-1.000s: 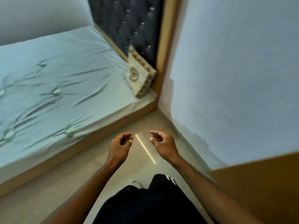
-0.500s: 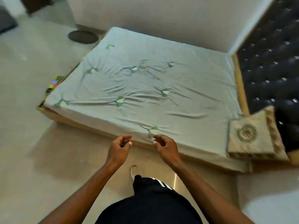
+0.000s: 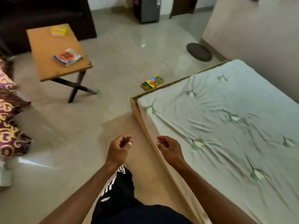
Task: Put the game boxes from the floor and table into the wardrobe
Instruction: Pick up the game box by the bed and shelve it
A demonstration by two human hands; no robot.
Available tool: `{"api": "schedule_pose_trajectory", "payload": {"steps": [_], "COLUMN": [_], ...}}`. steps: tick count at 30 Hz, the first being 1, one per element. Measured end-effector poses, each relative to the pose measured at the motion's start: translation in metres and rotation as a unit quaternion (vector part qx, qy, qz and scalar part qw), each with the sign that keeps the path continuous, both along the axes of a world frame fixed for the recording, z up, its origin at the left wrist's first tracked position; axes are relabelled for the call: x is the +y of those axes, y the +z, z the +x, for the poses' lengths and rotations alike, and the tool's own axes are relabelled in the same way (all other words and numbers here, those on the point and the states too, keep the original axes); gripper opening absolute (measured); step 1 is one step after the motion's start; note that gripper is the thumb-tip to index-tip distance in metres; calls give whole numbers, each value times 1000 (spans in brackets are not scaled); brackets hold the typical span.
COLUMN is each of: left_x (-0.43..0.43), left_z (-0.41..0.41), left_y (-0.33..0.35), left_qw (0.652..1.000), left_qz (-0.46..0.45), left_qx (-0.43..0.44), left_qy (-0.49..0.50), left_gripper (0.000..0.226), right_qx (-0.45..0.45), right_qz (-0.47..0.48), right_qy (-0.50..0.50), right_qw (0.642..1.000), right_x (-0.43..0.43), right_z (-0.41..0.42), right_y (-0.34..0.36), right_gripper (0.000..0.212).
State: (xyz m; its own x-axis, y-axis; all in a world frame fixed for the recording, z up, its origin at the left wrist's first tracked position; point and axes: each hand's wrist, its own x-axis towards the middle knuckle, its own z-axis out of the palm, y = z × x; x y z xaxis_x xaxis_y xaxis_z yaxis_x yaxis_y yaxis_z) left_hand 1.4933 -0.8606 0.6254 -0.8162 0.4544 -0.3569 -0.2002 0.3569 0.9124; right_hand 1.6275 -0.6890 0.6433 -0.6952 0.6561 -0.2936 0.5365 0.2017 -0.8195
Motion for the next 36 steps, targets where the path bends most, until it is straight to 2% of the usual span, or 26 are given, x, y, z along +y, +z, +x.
{"api": "schedule_pose_trajectory", "payload": {"steps": [10, 15, 21, 31, 36], "left_x": [40, 84, 176, 345, 448], "left_z": [-300, -407, -552, -762, -861], "left_y": [22, 24, 8, 18, -1], "left_qw": [998, 998, 997, 988, 975], "left_qz": [-23, -24, -47, -47, -47], "left_qx": [52, 50, 52, 70, 57], "left_qy": [32, 13, -43, -133, -208], "left_gripper": [29, 27, 23, 23, 26], "right_qx": [27, 35, 53, 42, 39], "right_qz": [-23, -20, -52, -15, -29], "right_qy": [27, 22, -45, -105, -192], "right_qw": [999, 999, 996, 993, 980], "right_x": [47, 86, 171, 322, 394], "right_z": [-314, -420, -556, -740, -815], "right_y": [10, 10, -11, -10, -31], "right_gripper": [27, 26, 20, 19, 17]}}
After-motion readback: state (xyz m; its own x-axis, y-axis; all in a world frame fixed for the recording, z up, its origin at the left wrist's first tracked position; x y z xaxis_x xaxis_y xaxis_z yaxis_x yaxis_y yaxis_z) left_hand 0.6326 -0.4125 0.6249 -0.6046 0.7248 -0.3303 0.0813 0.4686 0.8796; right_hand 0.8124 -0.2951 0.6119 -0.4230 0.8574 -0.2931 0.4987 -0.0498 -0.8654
